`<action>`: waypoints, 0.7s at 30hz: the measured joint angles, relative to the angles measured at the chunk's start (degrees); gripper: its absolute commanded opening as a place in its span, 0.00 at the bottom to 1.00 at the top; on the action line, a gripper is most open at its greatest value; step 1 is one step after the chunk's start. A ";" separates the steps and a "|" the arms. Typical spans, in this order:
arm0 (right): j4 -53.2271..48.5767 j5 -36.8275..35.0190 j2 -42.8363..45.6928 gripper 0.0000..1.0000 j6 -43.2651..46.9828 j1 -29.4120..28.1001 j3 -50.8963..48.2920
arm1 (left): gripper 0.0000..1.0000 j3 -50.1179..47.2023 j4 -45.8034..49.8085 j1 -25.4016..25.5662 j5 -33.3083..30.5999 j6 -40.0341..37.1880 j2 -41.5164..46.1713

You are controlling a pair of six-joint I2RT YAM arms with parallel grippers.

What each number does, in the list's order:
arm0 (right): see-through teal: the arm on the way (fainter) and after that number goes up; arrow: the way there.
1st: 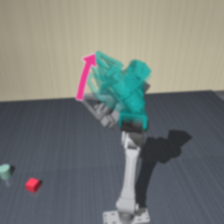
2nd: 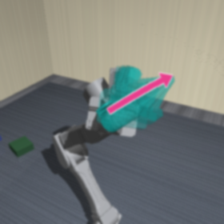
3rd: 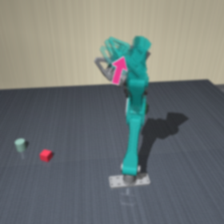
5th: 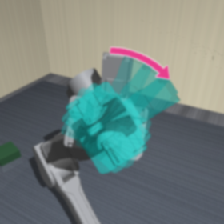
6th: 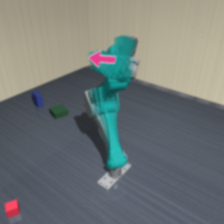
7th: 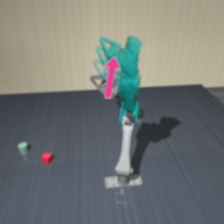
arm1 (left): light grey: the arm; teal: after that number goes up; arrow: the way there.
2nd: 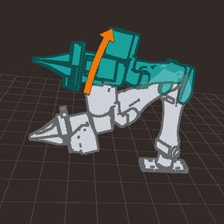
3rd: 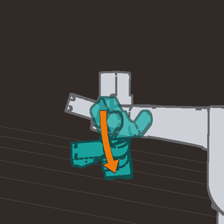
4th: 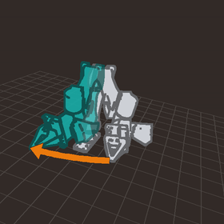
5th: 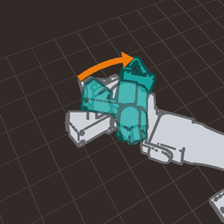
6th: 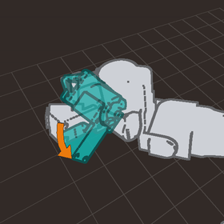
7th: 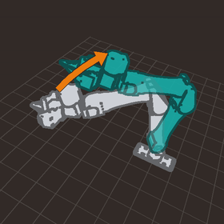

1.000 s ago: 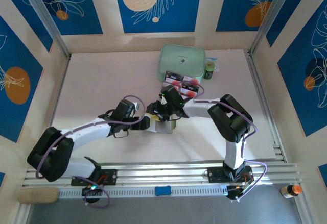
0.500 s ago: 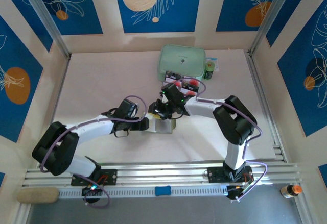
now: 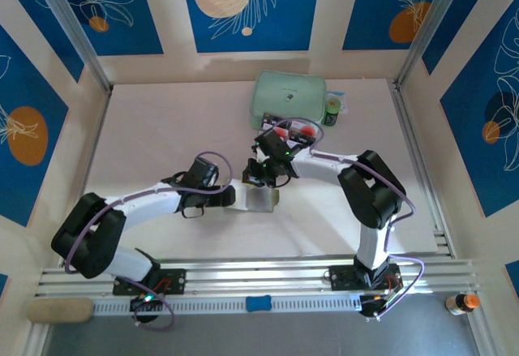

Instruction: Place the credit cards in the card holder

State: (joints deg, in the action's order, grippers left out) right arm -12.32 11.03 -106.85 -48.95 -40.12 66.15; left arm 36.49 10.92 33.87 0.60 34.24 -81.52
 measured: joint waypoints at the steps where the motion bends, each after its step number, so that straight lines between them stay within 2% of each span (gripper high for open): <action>1: -0.02 0.26 -0.83 0.02 0.44 0.02 0.35 | 0.90 0.00 0.04 0.00 -0.24 0.02 0.00; 8: 0.31 1.86 -5.35 0.01 1.86 0.13 1.25 | 0.91 1.36 2.38 -0.02 -2.19 0.00 0.02; 21: 2.62 2.97 -5.55 0.02 2.01 0.39 0.33 | 0.92 6.40 4.76 0.00 -2.54 -0.72 -0.98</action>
State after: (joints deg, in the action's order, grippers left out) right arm -9.69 14.00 -112.40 -46.94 -39.72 66.48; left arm 42.89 15.68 33.87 -1.93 33.52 -82.50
